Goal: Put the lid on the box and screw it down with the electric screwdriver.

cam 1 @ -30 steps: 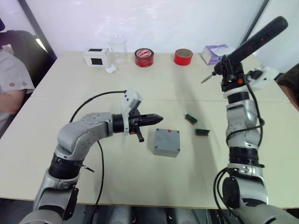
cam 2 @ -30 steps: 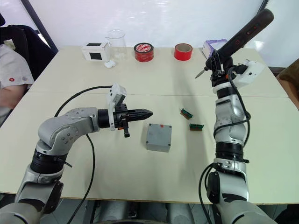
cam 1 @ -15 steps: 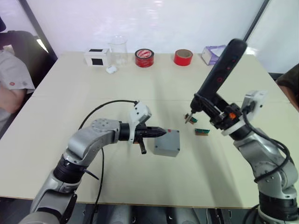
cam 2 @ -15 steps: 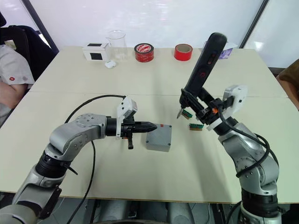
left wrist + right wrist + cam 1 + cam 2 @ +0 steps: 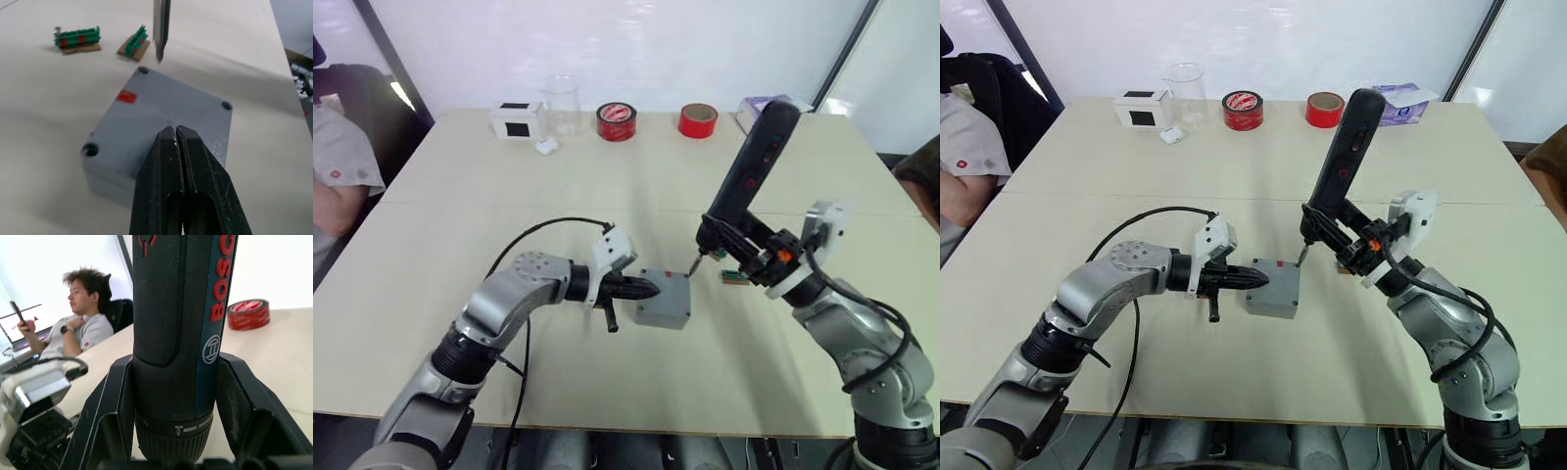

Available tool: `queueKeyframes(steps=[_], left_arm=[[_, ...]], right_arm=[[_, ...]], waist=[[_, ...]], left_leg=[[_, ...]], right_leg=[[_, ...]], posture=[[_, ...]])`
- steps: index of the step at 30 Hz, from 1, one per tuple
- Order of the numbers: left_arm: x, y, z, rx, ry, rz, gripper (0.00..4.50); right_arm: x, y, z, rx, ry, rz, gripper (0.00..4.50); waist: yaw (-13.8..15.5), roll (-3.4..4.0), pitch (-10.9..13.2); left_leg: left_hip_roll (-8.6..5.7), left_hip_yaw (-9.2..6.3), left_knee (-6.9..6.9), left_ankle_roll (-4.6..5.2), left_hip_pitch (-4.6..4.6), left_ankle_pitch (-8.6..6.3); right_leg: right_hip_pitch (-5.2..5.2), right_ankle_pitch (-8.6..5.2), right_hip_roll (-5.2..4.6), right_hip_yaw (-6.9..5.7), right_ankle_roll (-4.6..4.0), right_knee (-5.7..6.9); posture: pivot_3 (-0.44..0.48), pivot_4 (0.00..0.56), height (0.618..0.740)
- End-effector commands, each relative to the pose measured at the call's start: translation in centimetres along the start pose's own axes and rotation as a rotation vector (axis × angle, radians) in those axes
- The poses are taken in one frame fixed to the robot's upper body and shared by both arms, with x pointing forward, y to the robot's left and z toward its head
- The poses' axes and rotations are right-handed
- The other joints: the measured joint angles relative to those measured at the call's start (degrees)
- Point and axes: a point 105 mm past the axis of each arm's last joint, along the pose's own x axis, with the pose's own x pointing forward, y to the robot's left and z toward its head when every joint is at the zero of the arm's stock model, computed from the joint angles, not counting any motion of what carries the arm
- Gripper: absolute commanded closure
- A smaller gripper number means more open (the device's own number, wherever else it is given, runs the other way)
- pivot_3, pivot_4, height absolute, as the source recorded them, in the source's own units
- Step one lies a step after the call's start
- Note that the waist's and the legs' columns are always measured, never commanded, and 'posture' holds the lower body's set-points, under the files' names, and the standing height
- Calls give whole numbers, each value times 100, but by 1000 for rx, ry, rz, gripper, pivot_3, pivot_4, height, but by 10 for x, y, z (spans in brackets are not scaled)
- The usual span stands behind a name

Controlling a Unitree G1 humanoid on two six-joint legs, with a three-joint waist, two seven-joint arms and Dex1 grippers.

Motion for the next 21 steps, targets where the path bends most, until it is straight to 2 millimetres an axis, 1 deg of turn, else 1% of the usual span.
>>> queueKeyframes(steps=[1, 6, 10, 14, 21], left_arm=[[-1, -2, 8, 40, -12, -4, 4500], [-3, 0, 6, 41, -4, 2, 4500], [-4, 0, 0, 37, 17, 8, 4500], [-2, 0, -7, 76, 58, 10, 4500], [0, -1, -6, 79, 50, 6, 4500]], right_arm=[[1, 6, 17, -59, -82, 31, 2748], [3, 2, 13, -76, -80, 19, 2748], [5, 0, 9, -86, -76, 9, 2748], [7, 0, 3, -94, -62, 8, 2748], [7, 1, -3, -108, -45, 13, 2748]], waist=[[-1, 0, 0], [0, 0, 0], [-2, 0, -1], [-2, 0, -1], [-1, -2, -3]], left_leg=[[0, 0, 0, 0, 0, 0], [0, -1, 0, 0, 1, 0], [0, 0, 0, 0, 2, 0], [0, 0, 0, 0, 2, 0], [0, -1, 1, 0, 8, 0]], right_leg=[[0, 0, 0, 0, 0, 0], [0, 0, 0, 0, 0, 0], [0, 0, 1, 0, 0, 1], [0, 0, 1, 0, 0, 2], [8, 0, 1, -1, 0, 2]], posture=[[0, 150, 740], [0, 150, 740], [0, 150, 740], [0, 150, 740], [0, 150, 740]])
